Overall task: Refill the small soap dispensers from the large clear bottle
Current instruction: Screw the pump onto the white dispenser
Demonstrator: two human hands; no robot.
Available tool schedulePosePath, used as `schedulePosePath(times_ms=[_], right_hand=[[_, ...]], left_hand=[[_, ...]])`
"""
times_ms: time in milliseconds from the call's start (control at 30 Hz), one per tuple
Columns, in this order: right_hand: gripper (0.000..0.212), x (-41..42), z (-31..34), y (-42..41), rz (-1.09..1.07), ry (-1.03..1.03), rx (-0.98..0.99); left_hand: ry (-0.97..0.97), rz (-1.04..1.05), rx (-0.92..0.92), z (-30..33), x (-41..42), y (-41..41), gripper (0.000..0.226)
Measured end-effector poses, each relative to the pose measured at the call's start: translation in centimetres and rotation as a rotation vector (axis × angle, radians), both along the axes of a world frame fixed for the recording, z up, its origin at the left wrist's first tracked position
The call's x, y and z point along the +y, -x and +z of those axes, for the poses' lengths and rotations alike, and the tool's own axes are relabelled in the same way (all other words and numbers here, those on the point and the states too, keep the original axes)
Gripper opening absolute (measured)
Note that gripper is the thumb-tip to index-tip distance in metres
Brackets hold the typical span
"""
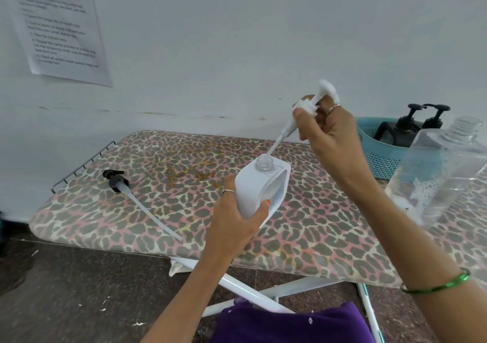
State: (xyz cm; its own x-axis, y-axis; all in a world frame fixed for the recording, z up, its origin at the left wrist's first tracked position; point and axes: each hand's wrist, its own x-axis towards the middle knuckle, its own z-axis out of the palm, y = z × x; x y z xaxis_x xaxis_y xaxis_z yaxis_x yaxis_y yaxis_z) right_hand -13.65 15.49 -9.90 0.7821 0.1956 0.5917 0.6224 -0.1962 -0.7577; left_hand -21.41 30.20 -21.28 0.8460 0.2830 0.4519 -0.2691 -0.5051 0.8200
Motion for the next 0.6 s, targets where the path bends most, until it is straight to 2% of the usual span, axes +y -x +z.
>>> schedulePosePath(times_ms=[133,233,333,500,600], right_hand=[[0.017,0.9,-0.9,0.1,0.068,0.175,0.034],[0.02,1.4,-2.0,0.0,0.105,0.299,0.061],[0.023,1.6,-3.1,-0.4,0.098,0.327,0.075],[0.015,1.9,-3.7,-0.4,0.102,0.329,0.097],[0.021,2.1,-3.9,-0.2,0.099,0.313,0.114]], left_hand=[[-0.013,0.006,0.004,0.1,0.0,-0.1,0.056],[-0.005,0.006,0.019,0.1,0.0,-0.1,0.056],[0.002,-0.002,0.031,0.0,0.0,-0.2,0.057],[0.018,-0.004,0.039,-0.1,0.3,-0.3,0.054],[0.019,-0.008,0.04,0.0,0.2,-0.2,0.055]])
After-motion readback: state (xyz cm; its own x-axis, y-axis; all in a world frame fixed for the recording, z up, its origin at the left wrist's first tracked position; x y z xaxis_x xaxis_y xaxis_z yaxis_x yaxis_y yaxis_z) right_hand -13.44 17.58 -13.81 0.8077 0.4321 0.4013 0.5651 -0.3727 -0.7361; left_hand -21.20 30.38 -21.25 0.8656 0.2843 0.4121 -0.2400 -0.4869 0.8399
